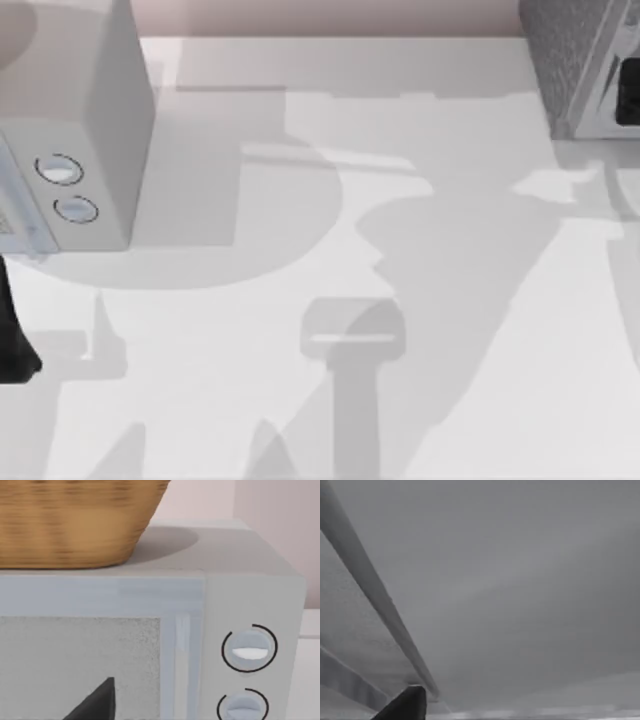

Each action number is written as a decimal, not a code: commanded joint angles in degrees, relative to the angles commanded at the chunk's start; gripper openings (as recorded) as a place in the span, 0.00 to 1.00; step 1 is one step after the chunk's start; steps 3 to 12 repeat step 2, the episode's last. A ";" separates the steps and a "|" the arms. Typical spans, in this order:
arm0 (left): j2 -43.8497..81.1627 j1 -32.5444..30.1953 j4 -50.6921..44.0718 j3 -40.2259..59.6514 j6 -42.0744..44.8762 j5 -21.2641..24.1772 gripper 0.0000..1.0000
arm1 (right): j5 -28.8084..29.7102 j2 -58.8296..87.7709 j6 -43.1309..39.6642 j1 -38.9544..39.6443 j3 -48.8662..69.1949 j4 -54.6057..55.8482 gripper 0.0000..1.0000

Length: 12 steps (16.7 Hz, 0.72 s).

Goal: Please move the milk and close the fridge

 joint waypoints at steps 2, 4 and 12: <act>0.00 0.00 0.00 0.00 0.00 0.00 1.00 | 0.02 0.52 -0.01 0.00 0.56 -0.16 1.00; 0.00 0.00 0.00 0.00 0.00 0.00 1.00 | 0.02 0.52 -0.01 0.00 0.56 -0.16 1.00; 0.00 0.00 0.00 0.00 0.00 0.00 1.00 | 0.02 0.52 -0.01 0.00 0.56 -0.16 1.00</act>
